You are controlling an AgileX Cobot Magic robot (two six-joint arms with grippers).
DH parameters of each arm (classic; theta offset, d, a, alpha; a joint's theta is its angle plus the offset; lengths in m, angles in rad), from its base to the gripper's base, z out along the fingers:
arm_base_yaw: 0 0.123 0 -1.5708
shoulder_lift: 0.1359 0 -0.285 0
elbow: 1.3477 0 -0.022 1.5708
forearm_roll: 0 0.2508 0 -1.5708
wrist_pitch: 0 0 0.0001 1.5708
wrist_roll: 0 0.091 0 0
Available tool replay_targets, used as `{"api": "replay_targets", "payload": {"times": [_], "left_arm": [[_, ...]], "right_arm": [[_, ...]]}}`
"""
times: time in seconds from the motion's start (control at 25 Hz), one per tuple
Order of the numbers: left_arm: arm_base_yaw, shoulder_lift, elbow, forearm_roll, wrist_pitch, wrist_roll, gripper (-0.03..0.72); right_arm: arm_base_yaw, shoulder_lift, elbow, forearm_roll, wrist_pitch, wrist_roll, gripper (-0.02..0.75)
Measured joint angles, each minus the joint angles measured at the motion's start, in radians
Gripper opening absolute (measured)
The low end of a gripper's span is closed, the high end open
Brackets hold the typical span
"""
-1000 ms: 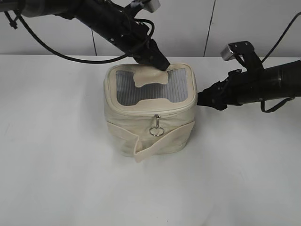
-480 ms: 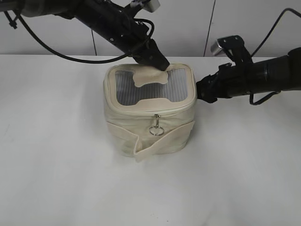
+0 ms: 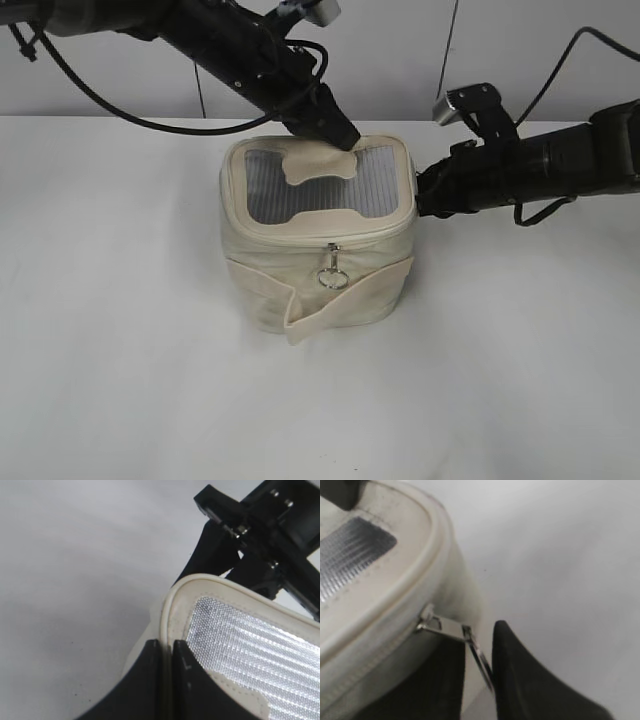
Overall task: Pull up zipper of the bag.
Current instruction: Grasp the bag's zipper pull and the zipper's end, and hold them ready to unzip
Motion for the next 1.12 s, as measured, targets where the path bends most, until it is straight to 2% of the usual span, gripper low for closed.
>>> {"api": "replay_targets", "payload": {"times": [0.04,0.12,0.28,0.64,0.88,1.12], "left_arm": [[0.000,0.000,0.000,0.001,0.000,0.000,0.034],[0.000,0.000,0.000,0.002,0.000,0.000,0.034],[0.000,0.000,0.000,0.005,0.000,0.000,0.033],[-0.001,0.000,-0.002,0.014,-0.006,-0.034,0.033],[-0.003,0.000,-0.003,0.027,-0.024,-0.070,0.033],[-0.003,0.000,-0.003,0.030,-0.035,-0.090,0.033]], "right_arm": [[0.001,0.006,-0.001,0.000,0.002,0.000,0.079],[0.001,0.012,-0.001,-0.002,0.006,0.004,0.013],[0.001,0.003,-0.001,-0.044,-0.002,0.053,0.008],[-0.004,-0.084,0.028,-0.330,-0.018,0.322,0.008],[-0.005,-0.200,0.153,-0.402,-0.020,0.407,0.008],[-0.005,-0.322,0.294,-0.412,-0.023,0.419,0.008]]}}
